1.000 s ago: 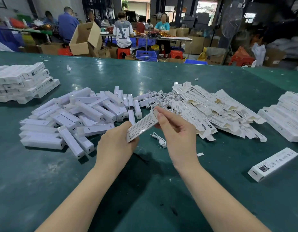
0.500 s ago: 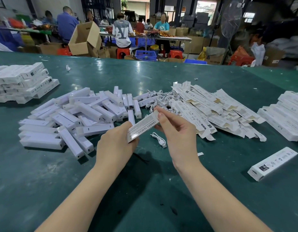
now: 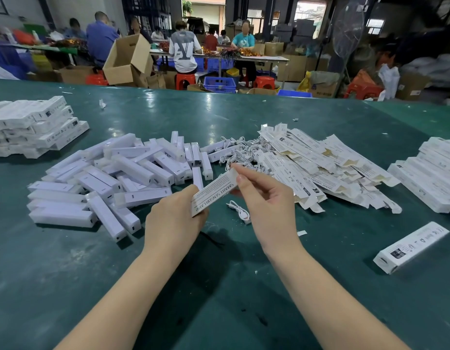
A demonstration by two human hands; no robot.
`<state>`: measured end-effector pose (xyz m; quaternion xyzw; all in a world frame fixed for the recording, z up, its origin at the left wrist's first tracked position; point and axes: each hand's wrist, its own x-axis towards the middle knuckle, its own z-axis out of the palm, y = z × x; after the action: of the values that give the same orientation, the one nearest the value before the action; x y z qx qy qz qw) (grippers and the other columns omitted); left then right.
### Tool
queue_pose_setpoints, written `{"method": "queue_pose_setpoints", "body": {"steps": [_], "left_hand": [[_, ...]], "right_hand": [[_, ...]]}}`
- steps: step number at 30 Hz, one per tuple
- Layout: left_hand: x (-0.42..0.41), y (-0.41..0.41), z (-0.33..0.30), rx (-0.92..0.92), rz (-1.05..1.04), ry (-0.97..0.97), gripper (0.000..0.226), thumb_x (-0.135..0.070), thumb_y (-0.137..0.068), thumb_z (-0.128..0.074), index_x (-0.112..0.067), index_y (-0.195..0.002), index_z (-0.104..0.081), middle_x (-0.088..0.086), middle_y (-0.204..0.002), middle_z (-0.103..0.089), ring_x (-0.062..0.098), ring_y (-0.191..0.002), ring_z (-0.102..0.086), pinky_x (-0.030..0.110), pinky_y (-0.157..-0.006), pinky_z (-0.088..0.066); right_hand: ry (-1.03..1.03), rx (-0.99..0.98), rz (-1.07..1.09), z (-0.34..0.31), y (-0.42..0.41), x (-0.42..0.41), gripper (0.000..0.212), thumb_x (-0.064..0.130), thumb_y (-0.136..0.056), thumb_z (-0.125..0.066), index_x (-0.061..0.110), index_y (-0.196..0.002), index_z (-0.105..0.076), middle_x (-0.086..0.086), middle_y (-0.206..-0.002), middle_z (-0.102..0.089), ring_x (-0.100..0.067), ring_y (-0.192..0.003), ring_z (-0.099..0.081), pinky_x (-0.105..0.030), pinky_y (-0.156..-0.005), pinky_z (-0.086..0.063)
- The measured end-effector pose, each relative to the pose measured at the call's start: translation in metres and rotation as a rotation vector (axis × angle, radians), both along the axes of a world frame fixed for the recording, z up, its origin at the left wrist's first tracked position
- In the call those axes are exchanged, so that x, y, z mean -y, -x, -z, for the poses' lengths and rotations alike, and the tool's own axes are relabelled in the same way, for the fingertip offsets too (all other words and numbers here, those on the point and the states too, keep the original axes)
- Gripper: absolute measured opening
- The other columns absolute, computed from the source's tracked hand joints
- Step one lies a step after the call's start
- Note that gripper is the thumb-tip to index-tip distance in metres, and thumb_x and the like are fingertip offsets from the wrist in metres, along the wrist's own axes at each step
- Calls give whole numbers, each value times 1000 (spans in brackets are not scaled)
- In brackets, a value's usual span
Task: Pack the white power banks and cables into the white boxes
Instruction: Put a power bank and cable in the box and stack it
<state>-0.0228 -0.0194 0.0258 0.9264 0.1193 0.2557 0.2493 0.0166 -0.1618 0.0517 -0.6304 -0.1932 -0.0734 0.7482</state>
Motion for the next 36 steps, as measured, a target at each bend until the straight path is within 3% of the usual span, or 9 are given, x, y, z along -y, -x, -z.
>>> {"method": "queue_pose_setpoints", "body": {"steps": [6, 10, 14, 21, 28, 32, 36], "left_hand": [[-1, 0, -1, -7, -11, 0, 13, -30, -87, -61, -21, -84, -52, -3, -71, -58, 27, -70, -55, 41, -63, -52], [-2, 0, 0, 17, -10, -68, 14, -28, -86, -60, -21, -81, -49, -2, -67, -55, 28, -67, -53, 40, -60, -49], [-4, -2, 0, 27, -51, -201, 17, -23, -84, -64, -18, -81, -47, -4, -63, -47, 28, -62, -47, 33, -51, -34], [-1, 0, -5, 142, -65, -313, 27, -10, -69, -80, -13, -75, -54, -4, -58, -43, 25, -50, -33, 24, -45, -22], [4, 2, -3, 122, -95, -302, 28, -7, -64, -82, -14, -73, -57, -1, -56, -51, 23, -47, -33, 19, -44, -17], [5, -2, 2, 72, -129, -288, 23, -15, -74, -75, -17, -80, -53, -8, -62, -40, 27, -53, -37, 26, -47, -23], [0, -2, 3, 48, -136, -259, 19, -21, -80, -71, -18, -87, -54, -9, -64, -38, 27, -57, -39, 30, -50, -28]], "right_hand": [[53, 6, -47, -3, -5, 4, 28, 1, -93, -61, 26, -100, -75, 6, -99, -77, -12, -93, -73, -27, -87, -57], [110, -11, -91, -7, -11, 11, 30, 5, -93, -63, 32, -94, -76, 8, -93, -77, -10, -89, -73, -34, -82, -60], [131, 48, -22, -3, -7, 8, 26, 13, -90, -70, 38, -87, -75, 16, -90, -76, -4, -89, -72, -21, -79, -57], [-73, -105, -76, -3, -11, 7, 14, 13, -86, -73, 24, -83, -79, 1, -91, -77, -8, -90, -71, -19, -83, -53], [-180, -84, 75, 6, 0, -3, 11, 13, -89, -70, 22, -89, -77, 8, -91, -77, 1, -89, -70, -6, -66, -49], [-194, -28, 85, 12, 7, -12, 12, 13, -91, -68, 22, -93, -77, 10, -102, -76, 0, -103, -67, -10, -85, -49], [-52, 75, 101, 21, 11, -16, 16, 15, -90, -70, 25, -102, -74, 9, -113, -72, -6, -113, -64, -29, -98, -49]]}}
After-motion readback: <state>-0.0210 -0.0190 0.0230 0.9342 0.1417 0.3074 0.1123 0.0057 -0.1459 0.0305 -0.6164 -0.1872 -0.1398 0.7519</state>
